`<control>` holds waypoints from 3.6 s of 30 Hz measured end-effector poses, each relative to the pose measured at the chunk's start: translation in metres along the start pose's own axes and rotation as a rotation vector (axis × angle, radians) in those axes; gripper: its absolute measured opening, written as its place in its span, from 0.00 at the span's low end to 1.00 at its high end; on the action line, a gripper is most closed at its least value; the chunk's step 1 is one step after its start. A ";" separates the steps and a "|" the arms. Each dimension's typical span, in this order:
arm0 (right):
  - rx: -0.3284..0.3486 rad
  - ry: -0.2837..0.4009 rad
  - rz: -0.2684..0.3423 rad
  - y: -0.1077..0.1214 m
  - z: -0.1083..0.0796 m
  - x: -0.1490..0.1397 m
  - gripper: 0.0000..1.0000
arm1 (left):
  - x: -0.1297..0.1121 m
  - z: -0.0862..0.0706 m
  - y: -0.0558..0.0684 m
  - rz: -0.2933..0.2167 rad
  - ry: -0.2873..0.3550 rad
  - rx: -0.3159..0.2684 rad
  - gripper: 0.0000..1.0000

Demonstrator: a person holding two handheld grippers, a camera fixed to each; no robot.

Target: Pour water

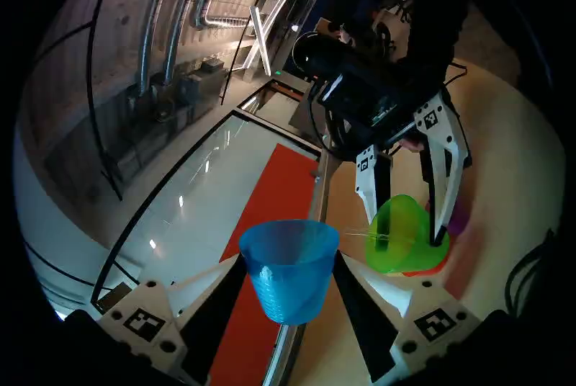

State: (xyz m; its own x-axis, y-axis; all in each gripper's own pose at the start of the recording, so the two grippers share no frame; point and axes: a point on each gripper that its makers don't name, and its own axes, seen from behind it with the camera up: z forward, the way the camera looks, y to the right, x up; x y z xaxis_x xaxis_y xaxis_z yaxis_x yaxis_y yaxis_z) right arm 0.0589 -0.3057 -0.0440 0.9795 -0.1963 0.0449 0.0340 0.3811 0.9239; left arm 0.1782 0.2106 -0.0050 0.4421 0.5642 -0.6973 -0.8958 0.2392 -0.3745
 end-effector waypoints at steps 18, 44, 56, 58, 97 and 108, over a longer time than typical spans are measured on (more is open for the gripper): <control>0.002 0.002 -0.003 -0.002 0.000 0.000 0.88 | -0.002 0.001 -0.002 0.023 -0.003 0.009 0.83; 0.001 0.003 -0.007 -0.001 -0.002 0.002 0.88 | -0.001 0.002 0.004 0.072 -0.006 0.000 0.83; 0.000 0.003 -0.010 -0.001 -0.002 0.003 0.88 | 0.002 0.002 0.002 0.093 -0.004 0.004 0.83; -0.001 0.003 -0.011 -0.001 -0.002 0.003 0.88 | 0.002 0.002 0.002 0.097 -0.006 0.004 0.83; -0.002 0.003 -0.018 0.000 -0.001 0.003 0.88 | 0.005 0.000 0.002 0.183 -0.014 0.005 0.83; -0.004 0.003 -0.019 0.000 -0.001 0.004 0.88 | 0.007 0.000 0.001 0.200 -0.015 0.010 0.83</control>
State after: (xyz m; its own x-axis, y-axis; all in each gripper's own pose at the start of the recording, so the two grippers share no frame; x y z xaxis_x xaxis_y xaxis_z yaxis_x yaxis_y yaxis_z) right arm 0.0633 -0.3057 -0.0446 0.9792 -0.2012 0.0259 0.0539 0.3809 0.9231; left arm 0.1798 0.2148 -0.0100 0.2551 0.6125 -0.7482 -0.9661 0.1292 -0.2236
